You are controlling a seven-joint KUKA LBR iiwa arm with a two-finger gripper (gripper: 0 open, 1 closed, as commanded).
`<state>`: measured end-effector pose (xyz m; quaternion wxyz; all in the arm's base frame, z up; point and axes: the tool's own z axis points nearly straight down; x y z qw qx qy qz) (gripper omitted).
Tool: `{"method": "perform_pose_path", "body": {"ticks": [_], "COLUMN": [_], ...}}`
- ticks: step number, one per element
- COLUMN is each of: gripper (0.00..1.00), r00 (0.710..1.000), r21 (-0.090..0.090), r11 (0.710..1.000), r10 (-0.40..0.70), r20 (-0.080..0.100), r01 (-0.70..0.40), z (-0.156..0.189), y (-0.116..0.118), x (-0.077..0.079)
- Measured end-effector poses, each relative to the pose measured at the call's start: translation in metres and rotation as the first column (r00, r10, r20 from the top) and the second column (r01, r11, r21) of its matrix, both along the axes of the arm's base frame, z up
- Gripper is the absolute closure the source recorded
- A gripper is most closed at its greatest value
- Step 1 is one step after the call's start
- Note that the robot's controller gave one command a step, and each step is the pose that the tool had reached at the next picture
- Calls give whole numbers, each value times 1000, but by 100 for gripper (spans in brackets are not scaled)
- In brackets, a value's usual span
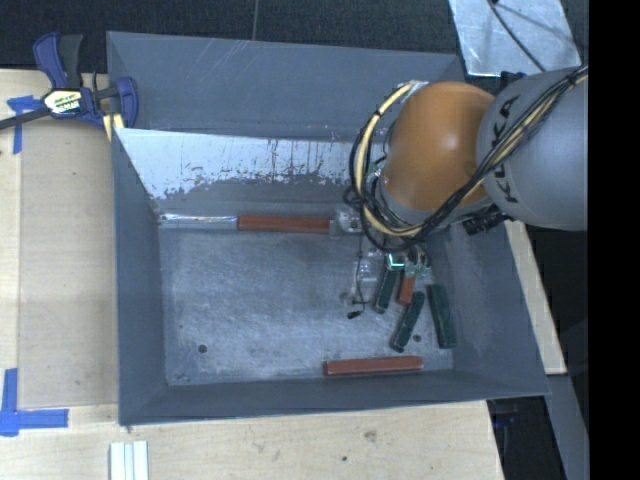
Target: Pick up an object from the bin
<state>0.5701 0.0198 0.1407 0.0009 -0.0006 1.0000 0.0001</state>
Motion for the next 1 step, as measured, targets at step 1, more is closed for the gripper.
{"method": "perform_pose_path", "body": {"ticks": [1], "gripper": [0], "r00": [980], "r21": [-2], "r11": [980], "r10": [200], "r20": [4], "r01": [-200], "z": [-51], "y": [-61], "x": [37]}}
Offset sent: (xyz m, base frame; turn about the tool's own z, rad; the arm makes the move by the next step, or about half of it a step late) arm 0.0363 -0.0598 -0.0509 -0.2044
